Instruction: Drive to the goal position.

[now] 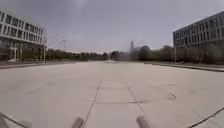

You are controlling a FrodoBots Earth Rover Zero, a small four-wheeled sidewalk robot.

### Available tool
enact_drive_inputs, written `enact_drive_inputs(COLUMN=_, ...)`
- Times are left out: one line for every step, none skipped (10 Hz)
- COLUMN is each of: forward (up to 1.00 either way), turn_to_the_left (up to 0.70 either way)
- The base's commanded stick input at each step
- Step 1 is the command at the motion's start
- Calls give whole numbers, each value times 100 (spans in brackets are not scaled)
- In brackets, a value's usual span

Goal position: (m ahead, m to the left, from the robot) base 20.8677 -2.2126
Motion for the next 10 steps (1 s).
enact_drive_inputs(forward=70, turn_to_the_left=0)
enact_drive_inputs(forward=70, turn_to_the_left=0)
enact_drive_inputs(forward=70, turn_to_the_left=0)
enact_drive_inputs(forward=70, turn_to_the_left=0)
enact_drive_inputs(forward=70, turn_to_the_left=0)
enact_drive_inputs(forward=70, turn_to_the_left=0)
enact_drive_inputs(forward=70, turn_to_the_left=0)
enact_drive_inputs(forward=70, turn_to_the_left=0)
enact_drive_inputs(forward=70, turn_to_the_left=0)
enact_drive_inputs(forward=70, turn_to_the_left=0)
